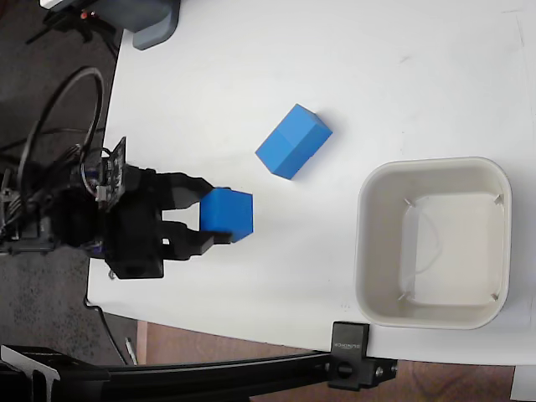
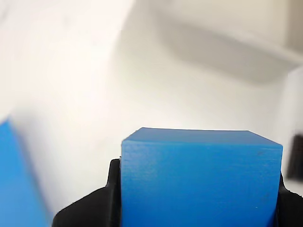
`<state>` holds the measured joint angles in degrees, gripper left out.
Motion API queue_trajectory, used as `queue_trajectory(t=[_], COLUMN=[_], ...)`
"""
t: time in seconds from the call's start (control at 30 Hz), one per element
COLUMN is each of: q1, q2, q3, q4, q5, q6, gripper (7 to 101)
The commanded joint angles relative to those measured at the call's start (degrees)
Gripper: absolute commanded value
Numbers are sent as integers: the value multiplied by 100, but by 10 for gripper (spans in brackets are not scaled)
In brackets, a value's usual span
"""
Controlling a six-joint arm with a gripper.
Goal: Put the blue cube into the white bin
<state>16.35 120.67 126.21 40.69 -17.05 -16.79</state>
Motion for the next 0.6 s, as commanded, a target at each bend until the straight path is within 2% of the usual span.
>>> queue_trajectory(t=[0.03, 0.13, 0.2, 0.33, 0.43, 0.6], q1=[-88, -193, -387, -747, -765, -773], q2=[-9, -519, -1002, -2092, -2672, -3454], q3=[-18, -88, -404, -1336, -1767, -2566], q4=[-1477, -2531, -2883, -3094, -3340, -3428], q5=[378, 642, 888, 1195, 1090, 905], q6=[580, 923, 984, 1002, 1081, 1151], gripper=[495, 497, 513, 538, 562, 575])
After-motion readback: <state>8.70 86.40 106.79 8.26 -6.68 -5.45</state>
